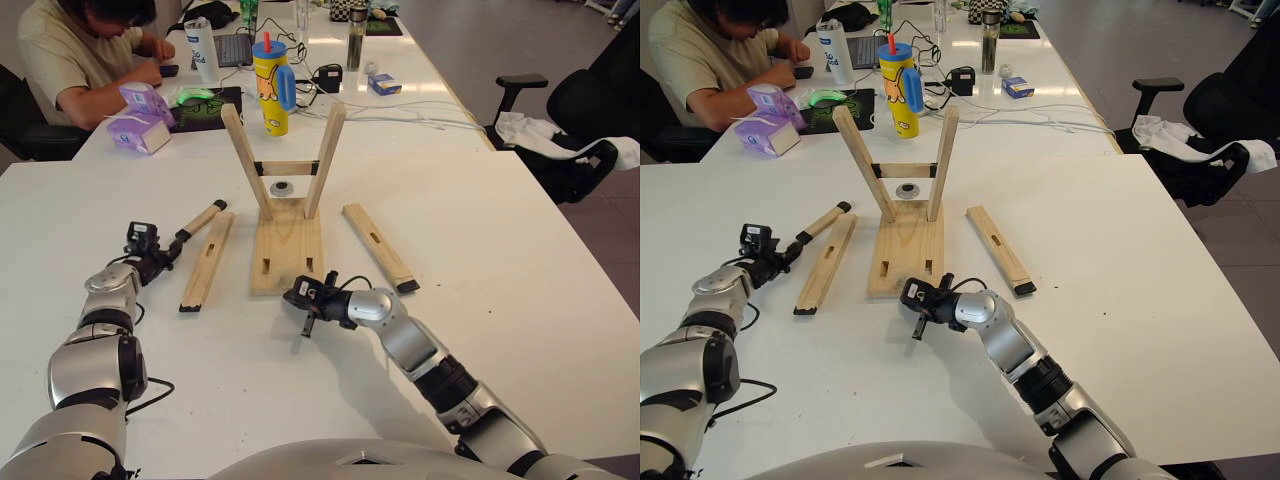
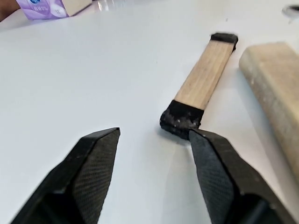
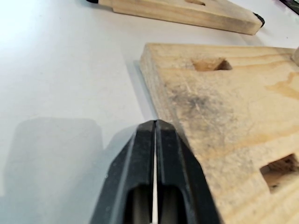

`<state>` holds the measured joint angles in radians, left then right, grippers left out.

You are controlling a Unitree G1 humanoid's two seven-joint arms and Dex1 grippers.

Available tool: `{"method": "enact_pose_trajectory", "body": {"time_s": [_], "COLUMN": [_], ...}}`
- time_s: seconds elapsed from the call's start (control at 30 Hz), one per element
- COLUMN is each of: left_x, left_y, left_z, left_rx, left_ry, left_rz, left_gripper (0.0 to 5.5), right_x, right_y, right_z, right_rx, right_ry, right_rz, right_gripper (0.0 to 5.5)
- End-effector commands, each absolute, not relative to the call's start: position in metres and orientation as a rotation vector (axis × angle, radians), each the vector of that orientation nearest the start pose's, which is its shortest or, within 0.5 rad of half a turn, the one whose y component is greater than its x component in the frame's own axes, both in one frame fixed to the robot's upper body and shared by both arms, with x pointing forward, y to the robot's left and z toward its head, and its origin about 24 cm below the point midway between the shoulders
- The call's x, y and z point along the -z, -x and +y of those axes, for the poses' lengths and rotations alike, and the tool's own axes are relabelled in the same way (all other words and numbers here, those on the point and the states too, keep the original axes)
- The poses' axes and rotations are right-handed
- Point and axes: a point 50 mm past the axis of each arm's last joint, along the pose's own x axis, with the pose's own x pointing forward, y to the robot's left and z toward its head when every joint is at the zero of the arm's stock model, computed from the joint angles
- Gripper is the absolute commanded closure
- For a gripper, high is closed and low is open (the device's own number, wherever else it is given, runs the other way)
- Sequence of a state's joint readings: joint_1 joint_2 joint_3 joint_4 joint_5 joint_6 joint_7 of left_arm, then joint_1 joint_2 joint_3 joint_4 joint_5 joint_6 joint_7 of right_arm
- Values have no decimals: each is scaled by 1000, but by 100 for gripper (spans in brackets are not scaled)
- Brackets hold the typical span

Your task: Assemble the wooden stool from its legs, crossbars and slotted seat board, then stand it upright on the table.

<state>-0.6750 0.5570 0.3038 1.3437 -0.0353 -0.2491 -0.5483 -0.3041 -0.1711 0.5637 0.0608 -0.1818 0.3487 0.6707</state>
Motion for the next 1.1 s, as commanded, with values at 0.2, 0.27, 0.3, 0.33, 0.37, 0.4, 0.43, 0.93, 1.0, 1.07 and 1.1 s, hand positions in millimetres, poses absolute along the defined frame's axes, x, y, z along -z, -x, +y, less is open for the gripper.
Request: {"method": "enact_pose_trajectory", "body": {"time_s": [0.2, 0.27, 0.3, 0.33, 0.37, 0.4, 0.43, 0.93, 1.0, 1.07, 1.1], "left_x": [-66, -60, -57, -53, -50, -47, -44, -31, -29, -29, -29], "left_y": [-332, -333, -332, -330, -327, -325, -323, -308, -312, -315, -317], "left_z": [318, 315, 315, 316, 319, 320, 323, 330, 322, 316, 313], "left_rx": [110, 98, 89, 72, 50, 33, 12, 22, 60, 82, 89], "left_ry": [-121, -113, -113, -105, -105, -105, -100, -114, -130, -134, -131], "left_rz": [183, 221, 239, 257, 274, 291, 305, 354, 360, 360, 358], "left_gripper": [274, 274, 274, 274, 274, 274, 274, 274, 274, 274, 274], "right_x": [-33, -33, -34, -34, -35, -36, -37, -40, -40, -40, -40], "right_y": [-244, -245, -245, -246, -247, -248, -249, -256, -256, -256, -257], "right_z": [-26, -25, -24, -24, -24, -25, -26, -31, -31, -30, -30], "right_rx": [-1124, -1129, -1134, -1139, -1147, -1149, -1150, -1174, -1167, -1162, -1159], "right_ry": [474, 475, 479, 485, 490, 495, 501, 532, 528, 526, 525], "right_rz": [286, 283, 281, 278, 275, 273, 272, 265, 266, 265, 263], "right_gripper": [550, 550, 550, 550, 550, 550, 550, 550, 550, 550, 550]}}
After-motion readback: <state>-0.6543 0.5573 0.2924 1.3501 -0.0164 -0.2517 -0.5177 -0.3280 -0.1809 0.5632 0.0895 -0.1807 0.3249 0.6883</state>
